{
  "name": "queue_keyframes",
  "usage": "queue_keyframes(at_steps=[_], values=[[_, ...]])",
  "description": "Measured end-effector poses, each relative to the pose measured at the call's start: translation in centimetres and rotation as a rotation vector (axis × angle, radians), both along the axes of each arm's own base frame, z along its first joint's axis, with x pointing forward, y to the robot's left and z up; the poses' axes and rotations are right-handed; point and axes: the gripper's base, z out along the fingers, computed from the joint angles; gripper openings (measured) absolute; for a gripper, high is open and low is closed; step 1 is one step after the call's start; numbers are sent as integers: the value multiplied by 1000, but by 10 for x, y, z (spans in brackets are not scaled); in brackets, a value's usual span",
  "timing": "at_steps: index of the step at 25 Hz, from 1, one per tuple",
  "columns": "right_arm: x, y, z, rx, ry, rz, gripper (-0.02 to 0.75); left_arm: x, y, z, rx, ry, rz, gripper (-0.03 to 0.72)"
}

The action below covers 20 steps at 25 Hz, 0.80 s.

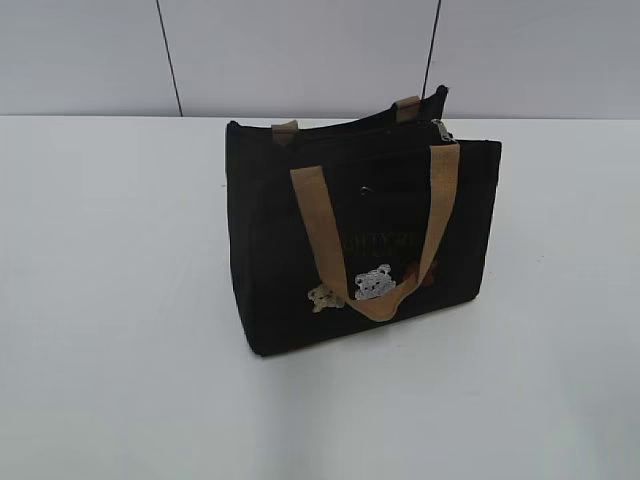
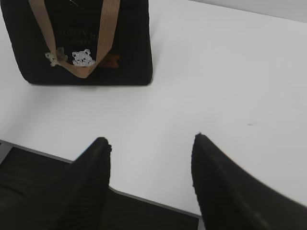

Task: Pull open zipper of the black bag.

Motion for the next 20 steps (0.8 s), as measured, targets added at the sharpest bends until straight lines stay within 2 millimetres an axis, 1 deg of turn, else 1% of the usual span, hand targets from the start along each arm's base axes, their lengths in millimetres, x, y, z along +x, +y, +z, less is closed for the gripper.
queue_keyframes(at_steps=[4, 7, 9, 12, 15, 20], values=[[7, 0, -15, -21, 46, 11, 414, -13, 0, -18, -6, -46, -26, 423], [14, 0, -27, -26, 88, 17, 414, -13, -3, -22, 12, -49, -73, 423], [21, -1, -34, -19, 82, 8, 414, -11, -6, -20, 14, -81, -105, 423], [26, -1, -38, -11, 61, -5, 414, -5, -7, -22, 10, -114, -114, 423], [27, -1, -37, -10, 48, -9, 414, 3, -9, -35, 13, -82, -121, 423], [27, -1, -37, -9, 47, -8, 414, 4, -9, -37, 16, -82, -122, 423]])
